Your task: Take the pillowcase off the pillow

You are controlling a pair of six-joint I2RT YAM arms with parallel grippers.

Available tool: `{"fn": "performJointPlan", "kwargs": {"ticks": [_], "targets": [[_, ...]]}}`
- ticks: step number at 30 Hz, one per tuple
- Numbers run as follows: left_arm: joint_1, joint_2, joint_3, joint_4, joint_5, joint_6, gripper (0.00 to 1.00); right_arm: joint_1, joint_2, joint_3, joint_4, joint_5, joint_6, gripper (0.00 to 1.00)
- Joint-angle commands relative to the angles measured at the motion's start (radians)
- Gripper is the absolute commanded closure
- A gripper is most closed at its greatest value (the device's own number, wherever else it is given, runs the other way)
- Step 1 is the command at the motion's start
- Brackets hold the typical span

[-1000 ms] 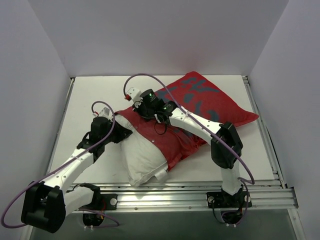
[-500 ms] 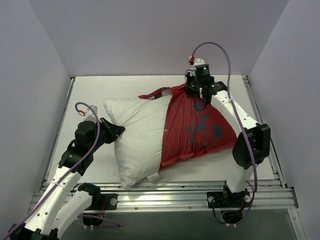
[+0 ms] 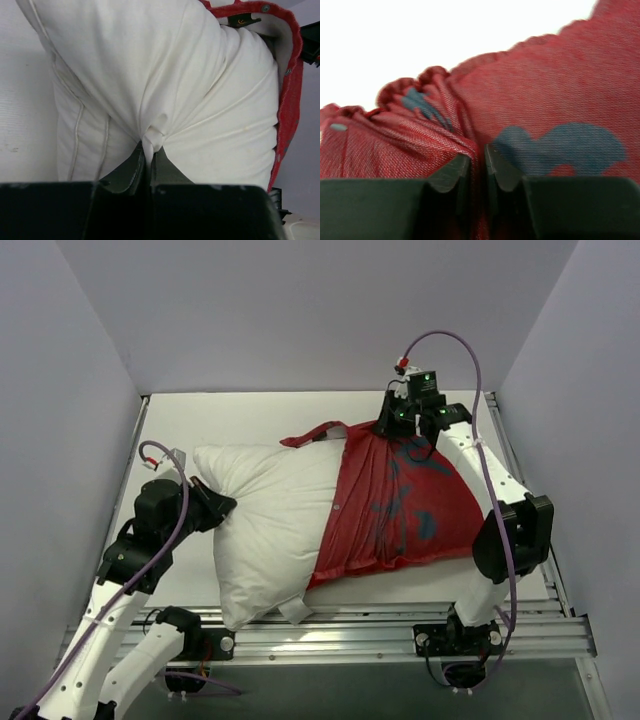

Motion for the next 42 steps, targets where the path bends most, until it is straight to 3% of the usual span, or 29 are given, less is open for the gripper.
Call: {"fn": "performJointPlan", "kwargs": {"ticks": [1, 2, 3, 6, 12, 16, 21, 24, 26, 28, 32, 36, 38, 39, 42], "targets": [[0.030, 0.047, 0.059, 0.070, -0.037, 0.050, 0.98, 0.057, -0.067, -0.023, 0.183, 0.158, -0.042, 0.80], [0.030, 0.088, 0.068, 0.088, -0.030, 0.050, 0.98, 0.081, -0.095, -0.041, 0.188, 0.160, -0.039, 0.73], [0.030, 0.109, 0.092, 0.107, -0.026, 0.050, 0.98, 0.104, -0.112, -0.050, 0.191, 0.166, -0.037, 0.58], [0.029, 0.183, 0.157, 0.144, -0.029, 0.058, 0.98, 0.197, -0.204, -0.095, 0.173, 0.232, -0.025, 0.40], [0.026, 0.254, 0.211, 0.208, -0.059, 0.046, 0.98, 0.369, -0.443, -0.302, 0.153, 0.428, 0.023, 0.20], [0.026, 0.294, 0.240, 0.219, -0.076, 0.047, 0.98, 0.378, -0.575, -0.498, 0.068, 0.505, 0.085, 0.19], [0.029, 0.343, 0.269, 0.219, -0.131, 0.067, 0.98, 0.362, -0.712, -0.725, 0.183, 0.387, 0.165, 0.23], [0.036, 0.373, 0.286, 0.216, -0.200, 0.098, 0.98, 0.320, -0.693, -0.823, 0.299, 0.337, 0.171, 0.25], [0.042, 0.409, 0.301, 0.219, -0.227, 0.112, 0.98, 0.224, -0.632, -0.862, 0.371, 0.292, 0.174, 0.27], [0.062, 0.455, 0.307, 0.243, -0.215, 0.125, 0.98, 0.146, -0.547, -0.864, 0.458, 0.218, 0.181, 0.28], [0.076, 0.534, 0.341, 0.256, -0.185, 0.142, 0.97, 0.127, -0.419, -0.784, 0.542, 0.206, 0.176, 0.28], [0.081, 0.541, 0.360, 0.236, -0.124, 0.151, 0.53, 0.125, -0.325, -0.674, 0.584, 0.212, 0.158, 0.28], [0.081, 0.503, 0.346, 0.198, -0.130, 0.147, 0.43, 0.127, -0.284, -0.653, 0.602, 0.213, 0.164, 0.28], [0.081, 0.484, 0.338, 0.153, -0.136, 0.142, 0.27, 0.130, -0.273, -0.641, 0.626, 0.210, 0.170, 0.28], [0.079, 0.395, 0.275, 0.071, -0.127, 0.136, 0.02, 0.138, -0.235, -0.626, 0.660, 0.204, 0.182, 0.28]]}}
